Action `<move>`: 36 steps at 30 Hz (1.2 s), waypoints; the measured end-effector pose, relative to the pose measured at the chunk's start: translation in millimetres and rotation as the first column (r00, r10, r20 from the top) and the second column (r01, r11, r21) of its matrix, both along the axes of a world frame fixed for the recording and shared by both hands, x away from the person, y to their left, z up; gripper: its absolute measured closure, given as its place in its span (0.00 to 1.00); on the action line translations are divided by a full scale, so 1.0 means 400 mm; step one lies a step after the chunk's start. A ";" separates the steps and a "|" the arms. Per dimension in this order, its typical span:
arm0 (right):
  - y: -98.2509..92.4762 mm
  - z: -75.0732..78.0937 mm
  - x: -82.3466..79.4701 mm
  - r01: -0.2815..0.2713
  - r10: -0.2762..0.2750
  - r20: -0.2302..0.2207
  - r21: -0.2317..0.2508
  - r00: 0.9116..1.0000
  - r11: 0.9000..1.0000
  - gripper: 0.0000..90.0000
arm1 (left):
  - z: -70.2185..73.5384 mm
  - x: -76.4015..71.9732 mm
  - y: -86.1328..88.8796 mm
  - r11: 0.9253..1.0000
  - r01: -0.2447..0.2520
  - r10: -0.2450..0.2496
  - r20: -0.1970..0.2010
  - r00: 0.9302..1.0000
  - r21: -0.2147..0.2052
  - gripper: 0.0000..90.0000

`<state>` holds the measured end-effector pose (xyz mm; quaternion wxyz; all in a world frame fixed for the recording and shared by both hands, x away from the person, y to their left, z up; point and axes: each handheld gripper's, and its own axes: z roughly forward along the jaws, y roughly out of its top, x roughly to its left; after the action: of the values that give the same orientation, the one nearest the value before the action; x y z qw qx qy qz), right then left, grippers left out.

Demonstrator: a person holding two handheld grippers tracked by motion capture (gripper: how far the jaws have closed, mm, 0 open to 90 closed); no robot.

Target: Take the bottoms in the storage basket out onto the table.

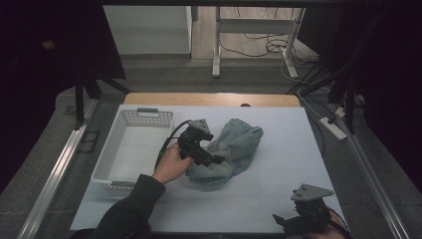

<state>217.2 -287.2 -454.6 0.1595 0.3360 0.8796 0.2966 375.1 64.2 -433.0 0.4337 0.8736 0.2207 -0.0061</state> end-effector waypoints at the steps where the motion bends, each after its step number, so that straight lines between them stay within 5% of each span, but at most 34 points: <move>1: 0.000 0.000 0.000 0.000 0.000 0.000 0.001 1.000 1.000 0.02 | -0.001 -0.002 0.000 1.000 -0.002 0.002 0.002 1.000 0.004 0.00; 36: -0.005 0.003 -0.001 0.006 -0.006 0.004 0.016 1.000 1.000 0.02 | 0.024 -0.052 0.044 0.999 -0.035 0.035 -0.003 0.999 -0.025 0.00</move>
<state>216.9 -289.2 -453.4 0.1594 0.3393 0.8760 0.3036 354.1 81.8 -423.3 0.4442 0.8641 0.2365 -0.0023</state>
